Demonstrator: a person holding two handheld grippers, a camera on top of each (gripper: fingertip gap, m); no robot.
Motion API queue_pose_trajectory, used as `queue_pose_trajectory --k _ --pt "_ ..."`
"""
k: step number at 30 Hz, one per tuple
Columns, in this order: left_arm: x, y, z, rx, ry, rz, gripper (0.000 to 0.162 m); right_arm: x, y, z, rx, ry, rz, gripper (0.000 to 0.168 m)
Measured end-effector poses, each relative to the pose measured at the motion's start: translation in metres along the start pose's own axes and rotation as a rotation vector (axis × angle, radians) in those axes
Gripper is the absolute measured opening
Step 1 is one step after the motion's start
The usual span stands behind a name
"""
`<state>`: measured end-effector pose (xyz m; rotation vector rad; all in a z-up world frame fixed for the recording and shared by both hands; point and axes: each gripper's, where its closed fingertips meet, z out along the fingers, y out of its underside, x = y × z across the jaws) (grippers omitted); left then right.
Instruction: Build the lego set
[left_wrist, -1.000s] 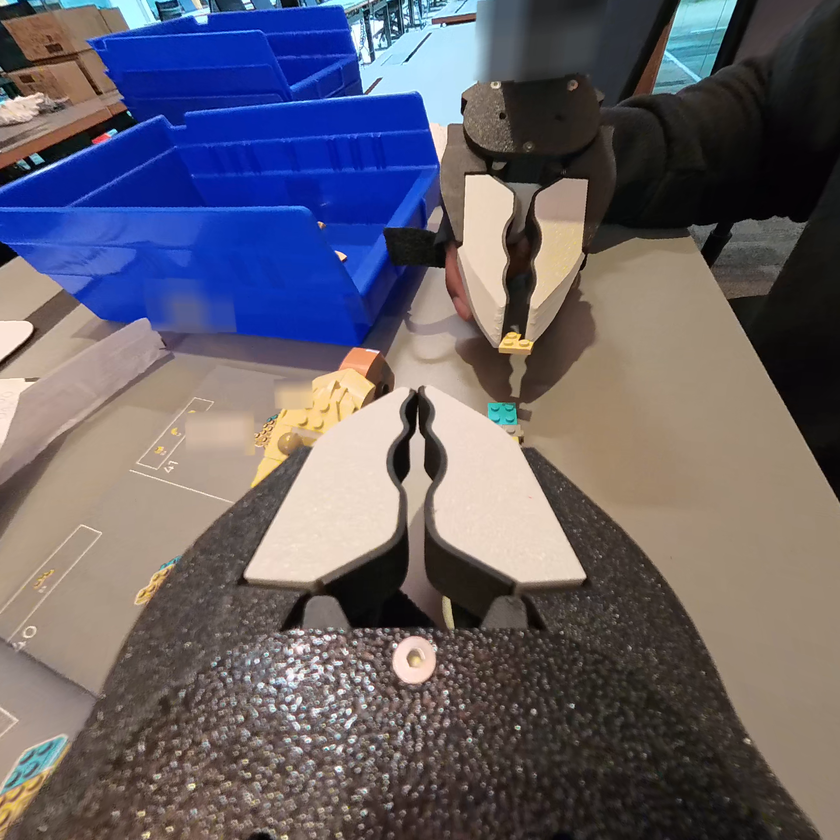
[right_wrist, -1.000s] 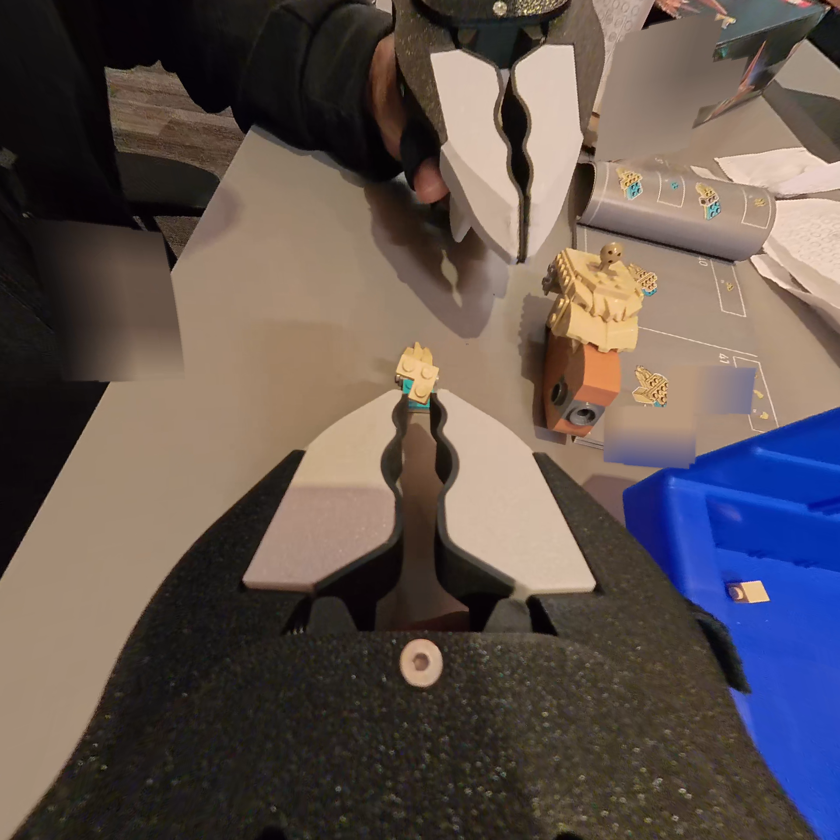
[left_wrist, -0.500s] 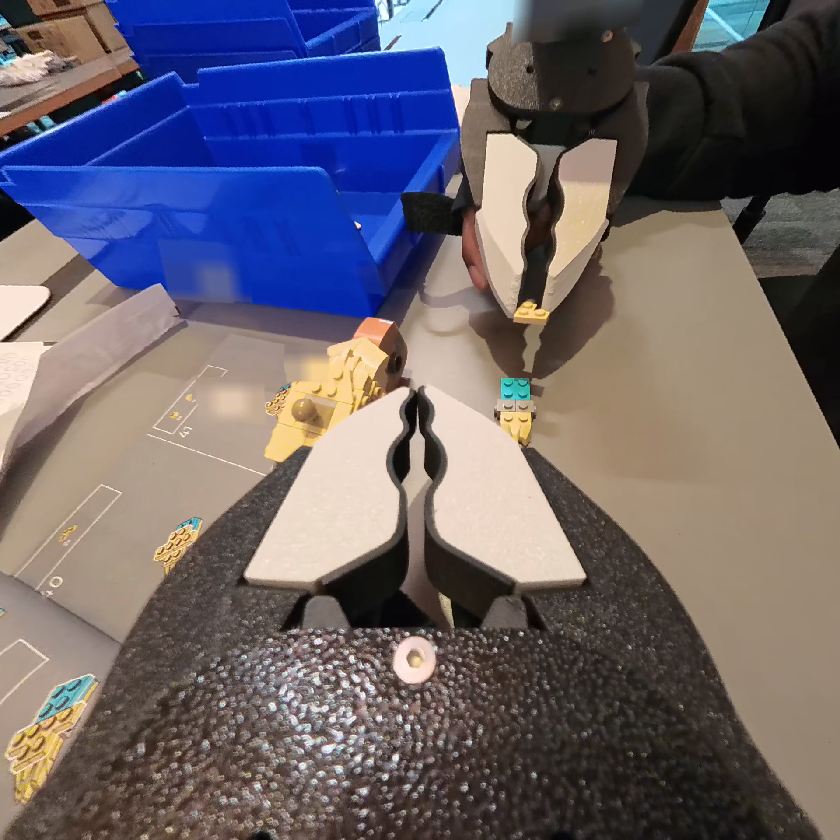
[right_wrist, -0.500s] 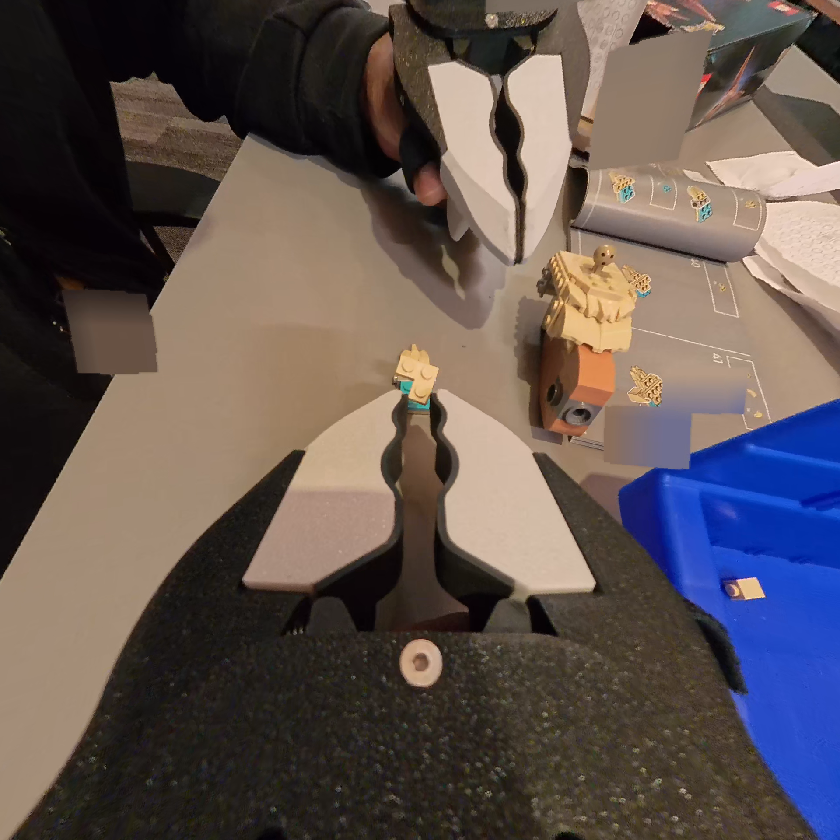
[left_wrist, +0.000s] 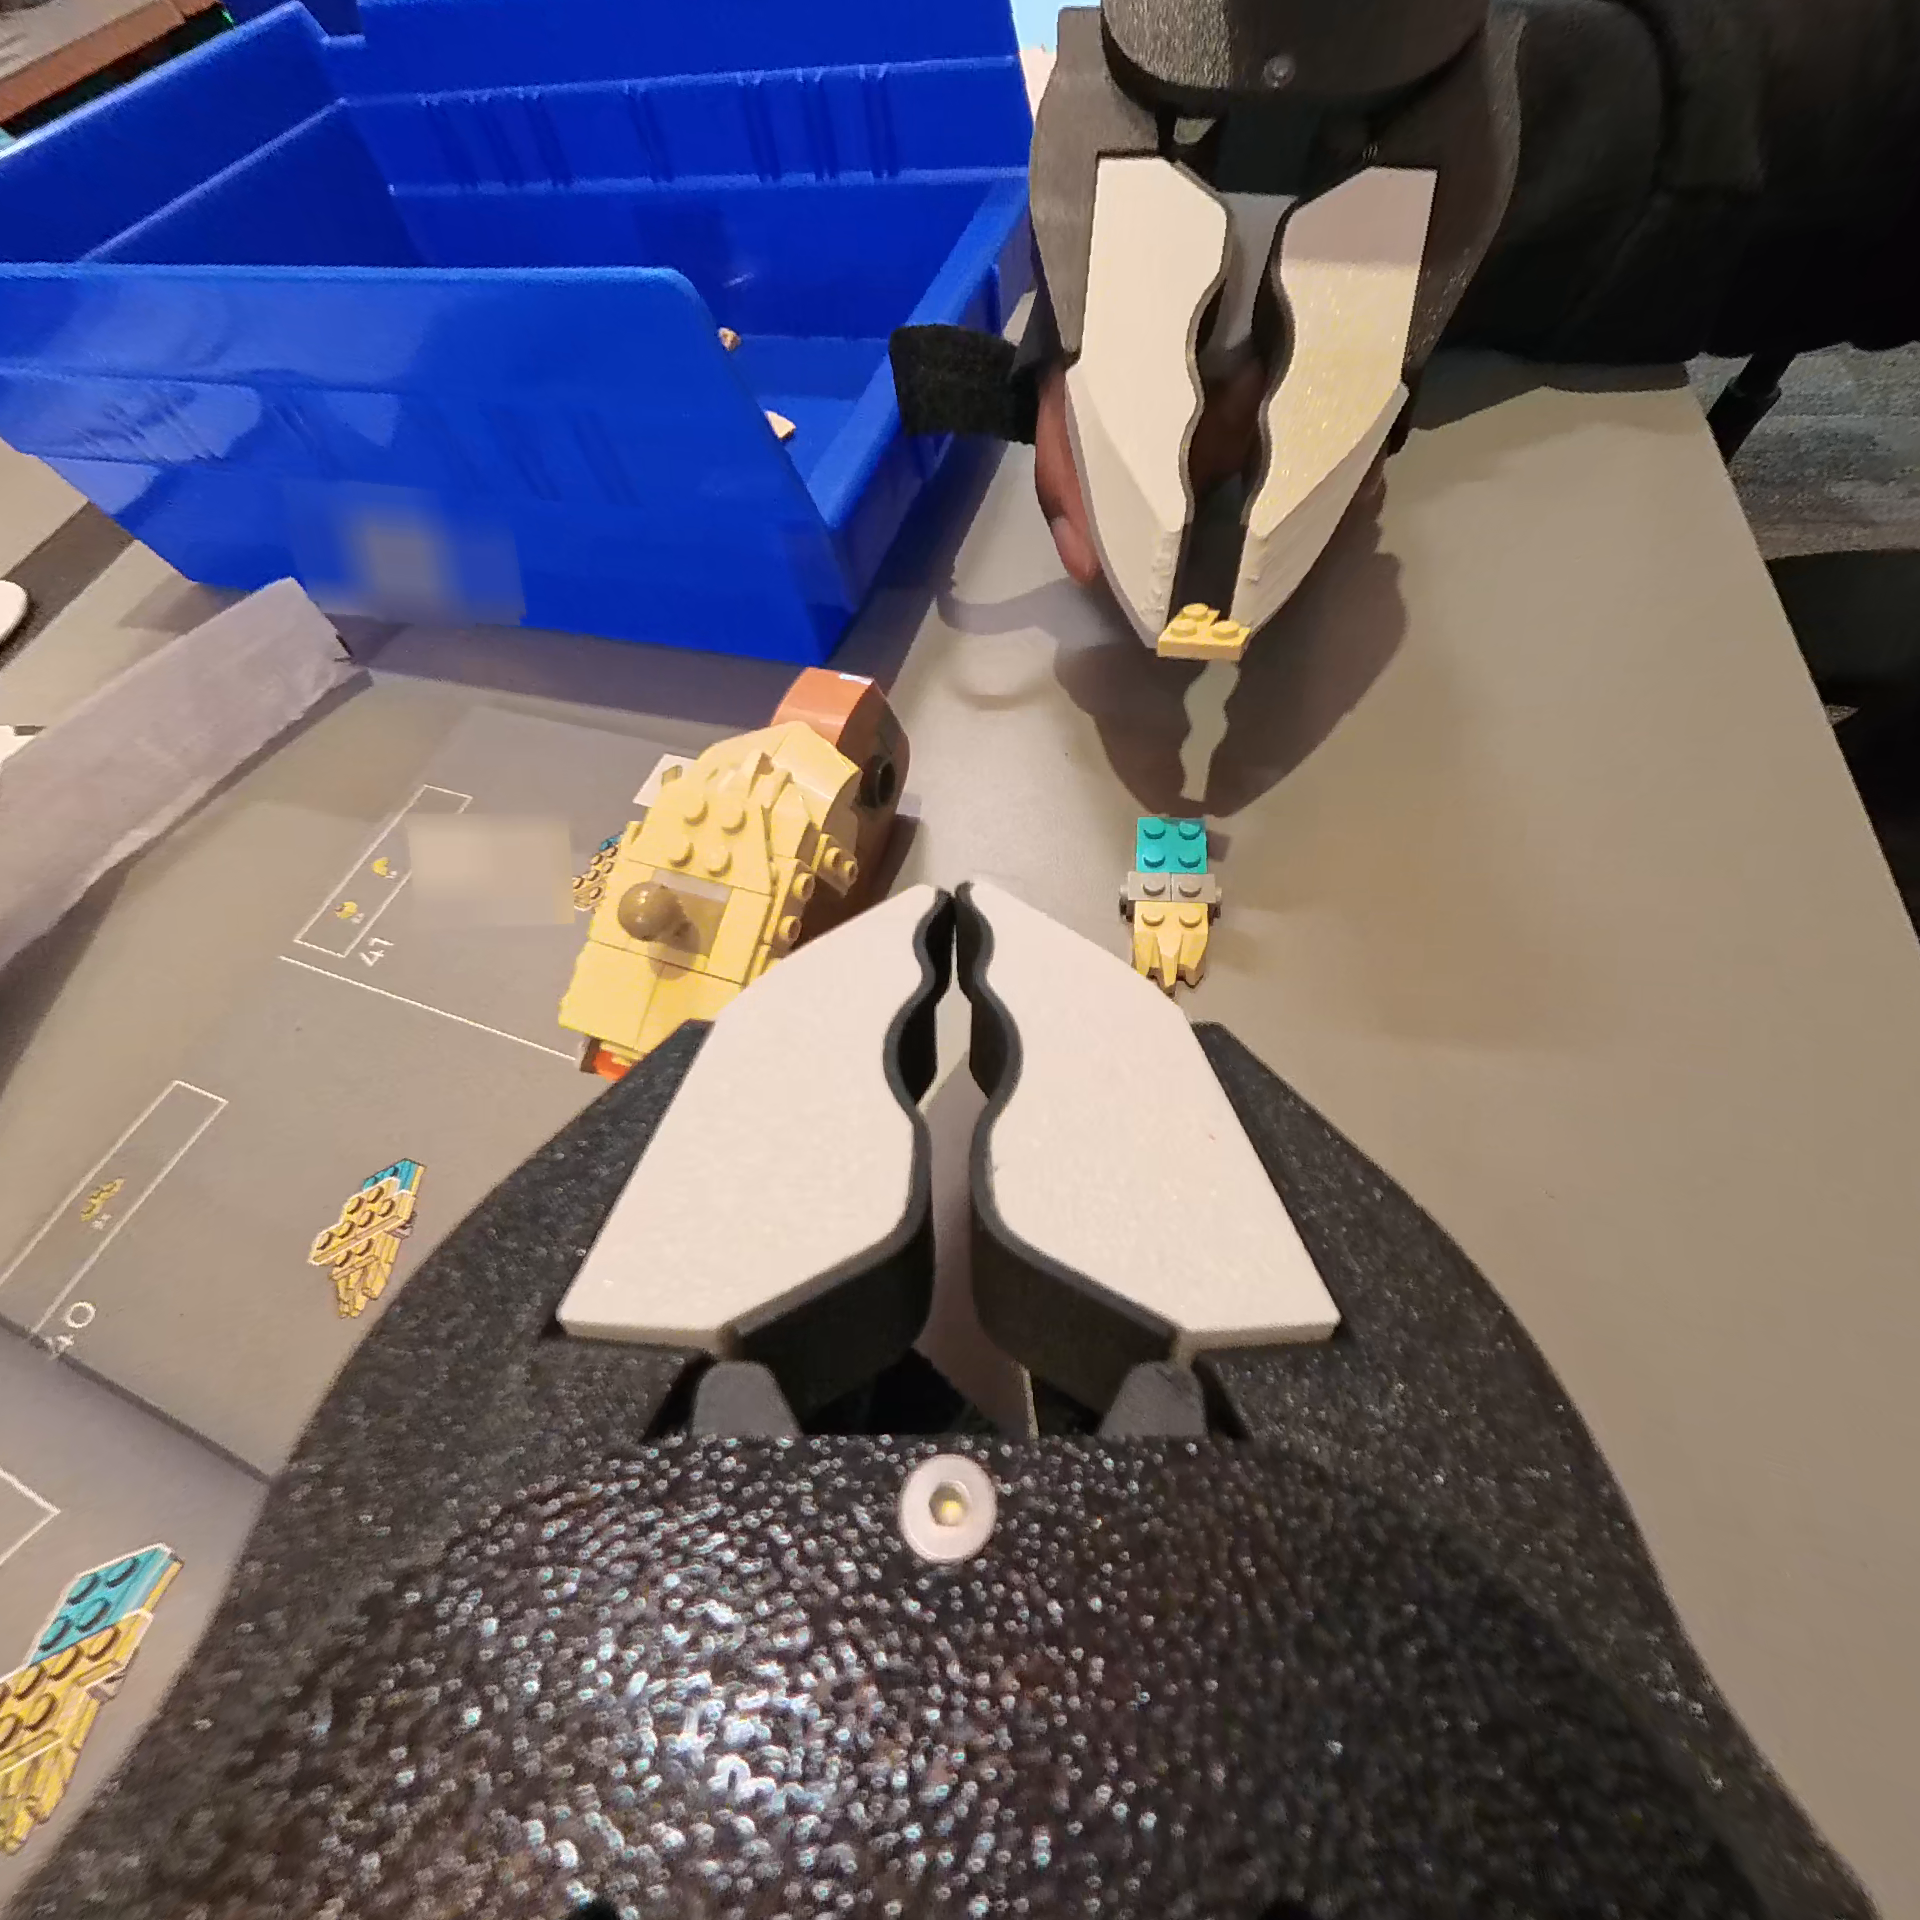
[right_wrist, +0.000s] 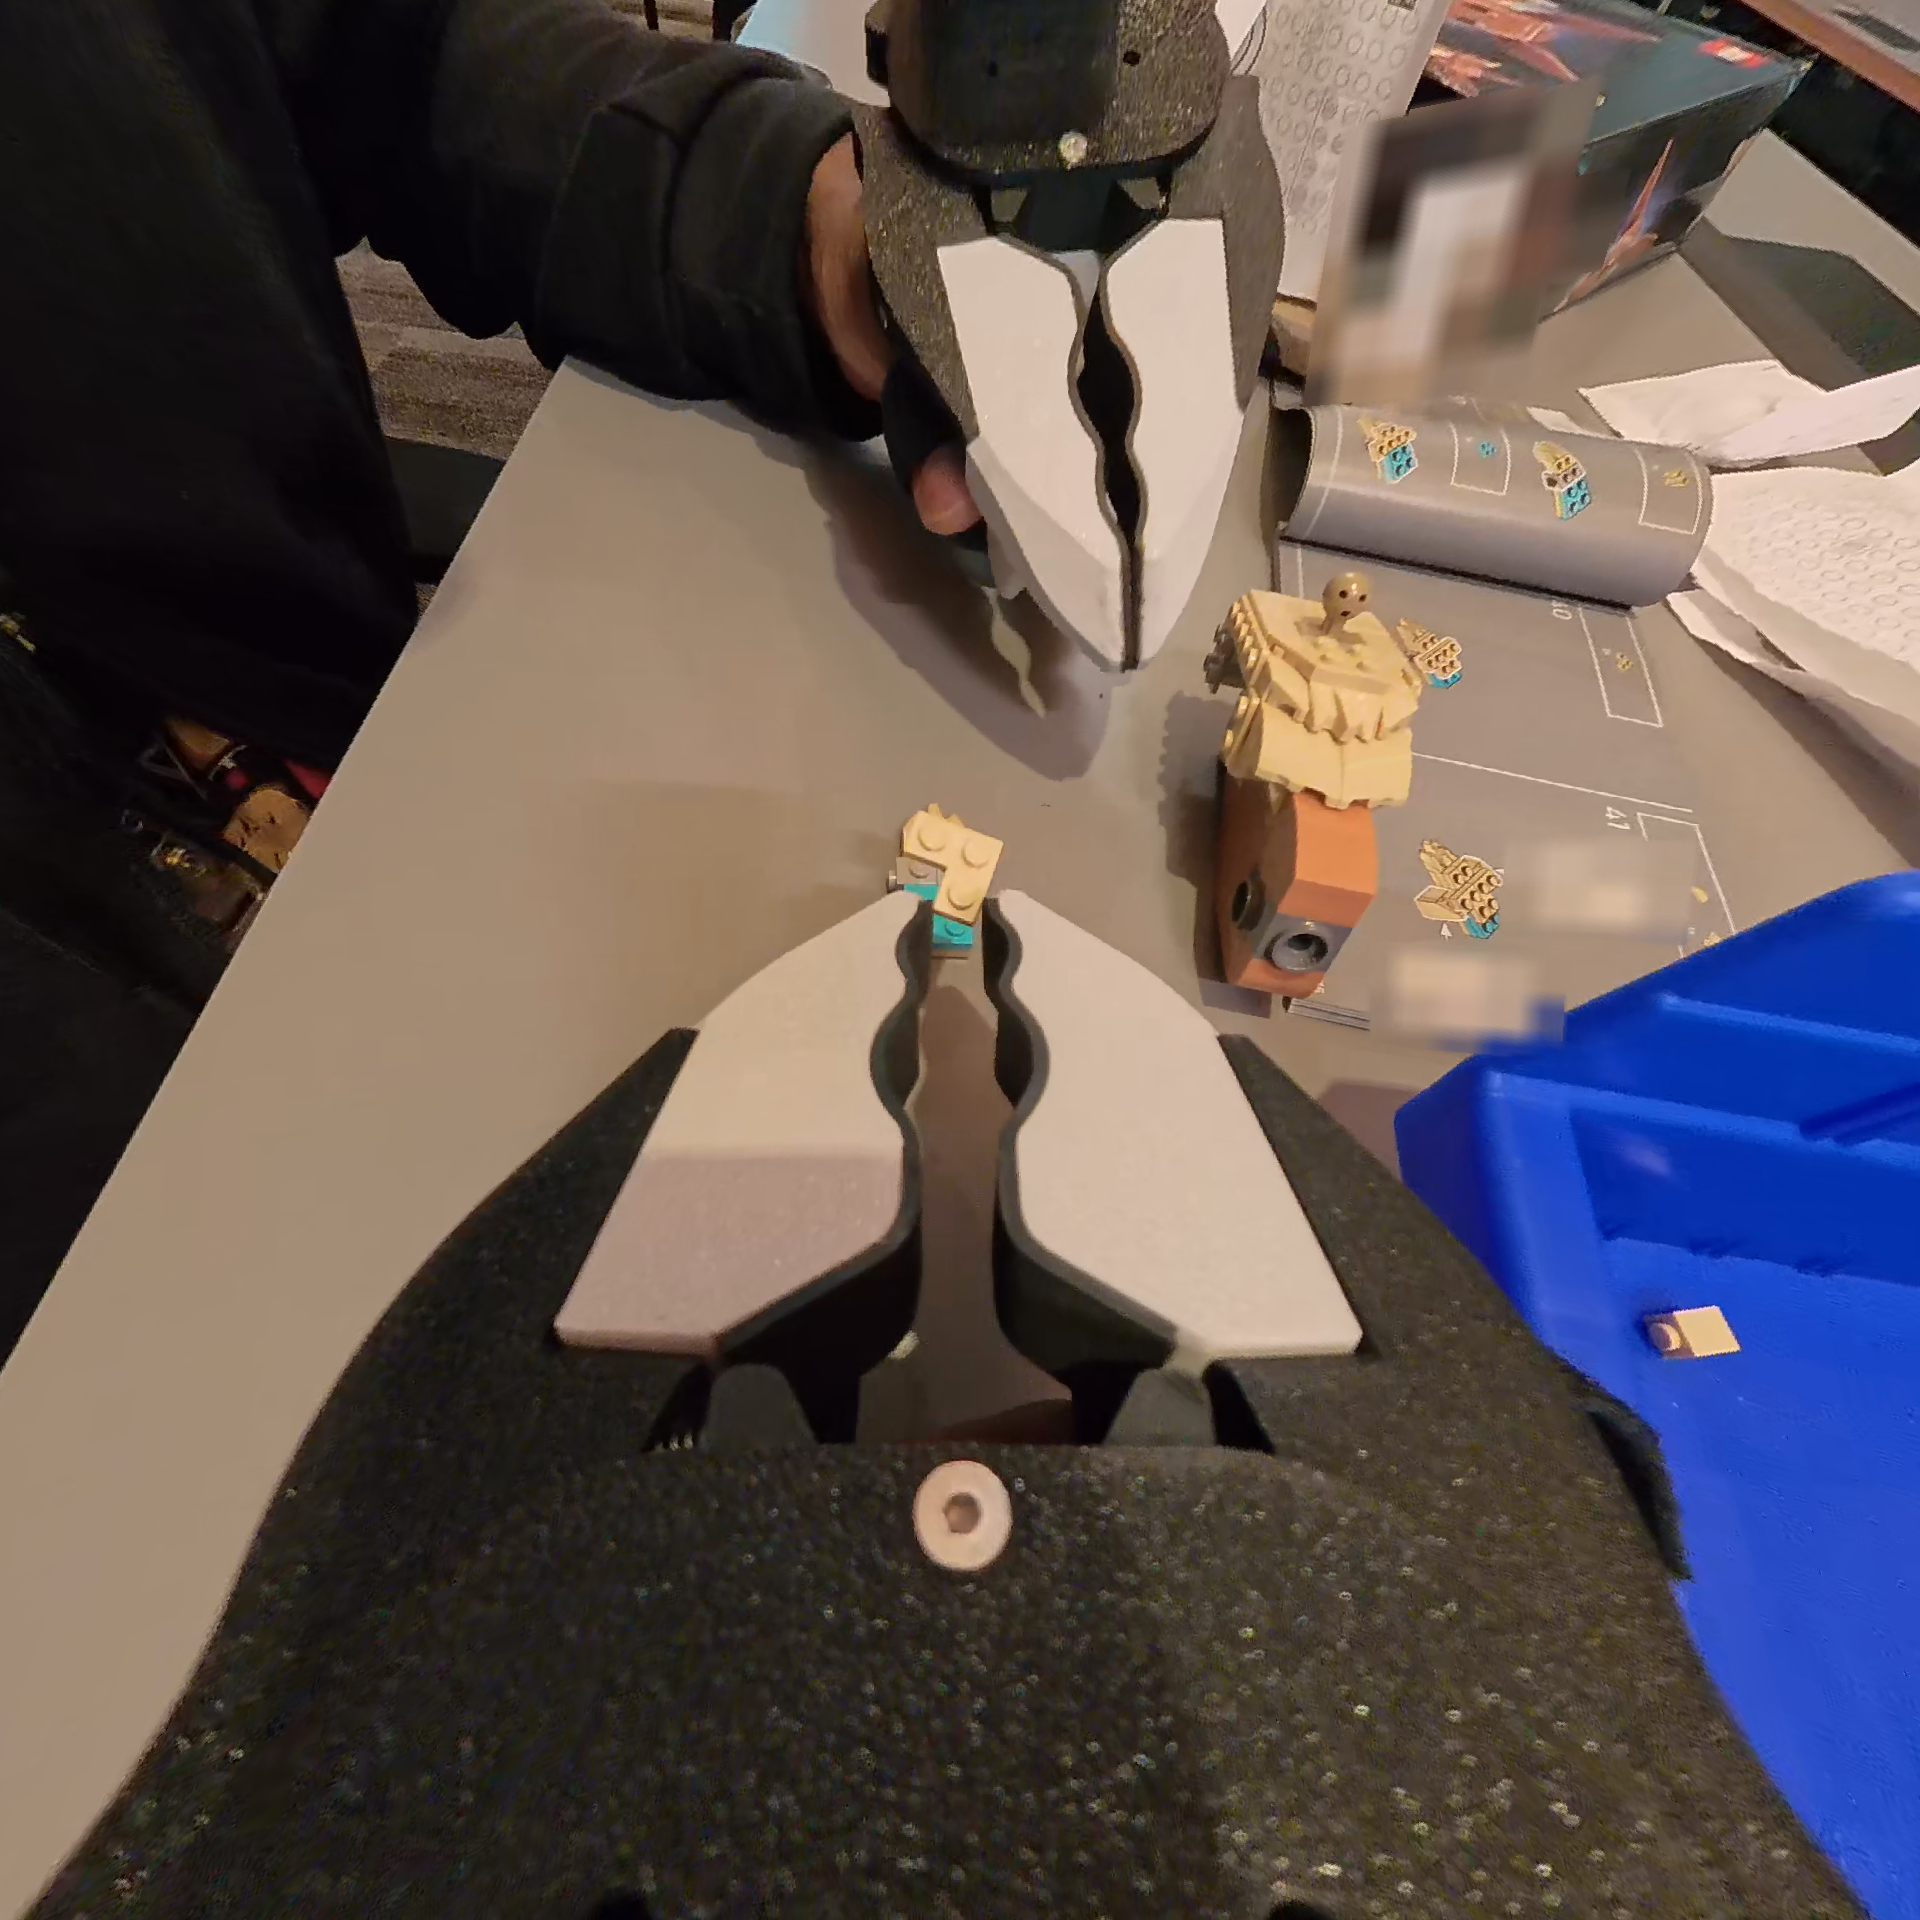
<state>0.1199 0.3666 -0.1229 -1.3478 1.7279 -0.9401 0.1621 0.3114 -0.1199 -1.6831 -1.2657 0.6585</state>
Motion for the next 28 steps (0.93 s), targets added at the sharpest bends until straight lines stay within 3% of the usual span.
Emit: queue_pose_trajectory --k 15,28 --pt "0.002 0.004 0.003 -0.034 0.000 0.008 0.000 -0.001 -0.001 -0.001 0.008 0.000 0.005 0.008" --pt "0.019 0.013 0.003 -0.100 0.129 -0.068 0.007 -0.001 -0.001 -0.001 0.008 0.000 0.006 0.008"
